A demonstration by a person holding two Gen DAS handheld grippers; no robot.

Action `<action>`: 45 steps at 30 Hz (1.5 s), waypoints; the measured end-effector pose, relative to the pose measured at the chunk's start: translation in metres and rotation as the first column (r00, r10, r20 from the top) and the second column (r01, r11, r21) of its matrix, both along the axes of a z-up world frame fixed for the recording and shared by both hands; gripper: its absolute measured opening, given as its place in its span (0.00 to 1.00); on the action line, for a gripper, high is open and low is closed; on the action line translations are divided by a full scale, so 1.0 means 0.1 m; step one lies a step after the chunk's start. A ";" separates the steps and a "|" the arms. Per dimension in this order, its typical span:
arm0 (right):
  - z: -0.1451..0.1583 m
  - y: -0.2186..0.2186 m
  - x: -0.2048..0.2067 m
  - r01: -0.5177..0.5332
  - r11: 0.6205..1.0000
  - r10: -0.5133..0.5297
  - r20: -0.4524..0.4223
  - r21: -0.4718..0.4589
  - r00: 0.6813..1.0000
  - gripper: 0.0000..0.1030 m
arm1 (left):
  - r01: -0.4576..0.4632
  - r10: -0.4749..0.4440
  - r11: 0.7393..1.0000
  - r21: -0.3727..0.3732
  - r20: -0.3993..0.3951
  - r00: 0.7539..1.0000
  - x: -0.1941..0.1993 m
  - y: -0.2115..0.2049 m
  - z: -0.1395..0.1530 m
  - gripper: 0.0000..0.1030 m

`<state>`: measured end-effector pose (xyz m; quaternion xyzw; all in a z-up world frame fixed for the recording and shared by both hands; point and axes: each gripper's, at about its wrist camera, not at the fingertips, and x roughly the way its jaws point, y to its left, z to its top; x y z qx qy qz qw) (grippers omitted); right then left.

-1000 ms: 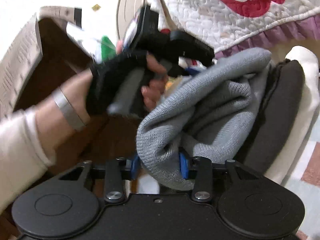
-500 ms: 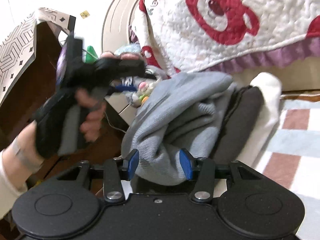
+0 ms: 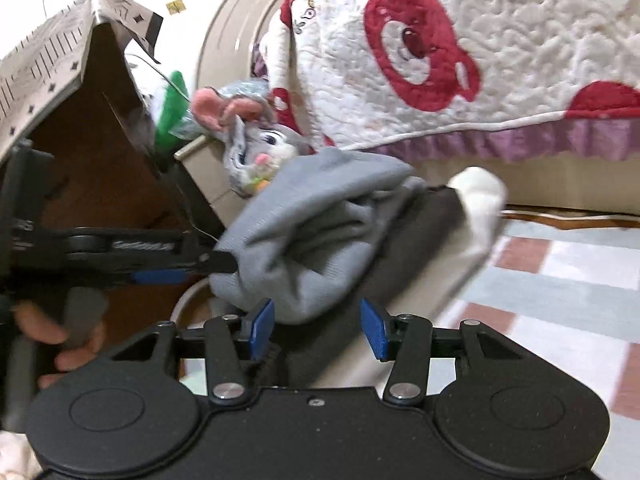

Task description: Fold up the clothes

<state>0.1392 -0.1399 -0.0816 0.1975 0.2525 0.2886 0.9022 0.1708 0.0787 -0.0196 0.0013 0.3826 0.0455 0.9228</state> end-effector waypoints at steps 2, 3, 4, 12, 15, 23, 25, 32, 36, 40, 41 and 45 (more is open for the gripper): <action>0.05 -0.05 -0.11 -0.004 1.000 0.004 -0.009 -0.019 1.000 0.54 | -0.006 0.006 1.000 0.008 -0.006 1.000 -0.17 -0.08 -0.01 0.89; 0.09 -0.06 -0.18 -0.015 1.000 0.015 0.000 -0.028 1.000 0.54 | -0.009 0.009 1.000 0.012 -0.005 1.000 -0.25 -0.11 -0.01 0.91; 0.13 -0.07 -0.25 -0.019 0.999 0.020 0.010 -0.038 1.000 0.55 | -0.010 0.011 1.000 0.023 -0.010 1.000 -0.33 -0.15 -0.01 0.92; 0.26 -0.18 -0.63 0.024 0.994 -0.024 0.000 -0.104 1.000 0.56 | 0.005 0.004 0.988 0.156 -0.058 0.998 -0.93 -0.51 0.00 1.00; 0.31 -0.21 -0.79 0.048 0.986 -0.047 0.014 -0.157 0.999 0.56 | -0.001 0.011 0.985 0.172 -0.062 0.998 -1.10 -0.62 0.00 1.00; 0.47 -0.38 -1.17 0.126 0.972 -0.126 0.008 -0.198 0.992 0.56 | -0.001 0.004 0.997 0.077 -0.038 0.999 -1.47 -0.82 -0.03 1.00; 0.49 -0.45 -1.26 0.152 0.972 -0.156 -0.005 -0.177 0.988 0.56 | 0.007 -0.005 0.999 0.050 -0.037 0.999 -1.53 -0.85 -0.04 1.00; 0.57 -0.41 -1.47 0.186 0.952 -0.180 0.048 -0.243 0.983 0.56 | -0.003 0.005 0.998 0.059 -0.038 0.999 -1.69 -0.92 -0.05 1.00; 0.57 -0.46 -1.63 0.196 0.954 -0.192 0.040 -0.228 0.981 0.56 | 0.003 -0.001 0.996 0.085 -0.022 1.000 -1.79 -0.99 -0.03 1.00; 0.58 -0.44 -1.68 0.197 0.947 -0.192 0.046 -0.253 0.980 0.56 | -0.005 0.006 0.995 0.103 -0.016 1.000 -1.79 -1.02 -0.05 1.00; 0.58 -0.44 -1.68 0.198 0.946 -0.191 0.050 -0.256 0.980 0.56 | -0.005 0.007 0.995 0.098 -0.018 1.000 -1.79 -1.01 -0.05 1.00; 0.61 -0.44 -1.70 0.217 0.941 -0.205 0.074 -0.261 0.976 0.59 | -0.003 0.005 0.998 0.066 -0.022 1.000 -1.78 -0.99 -0.04 1.00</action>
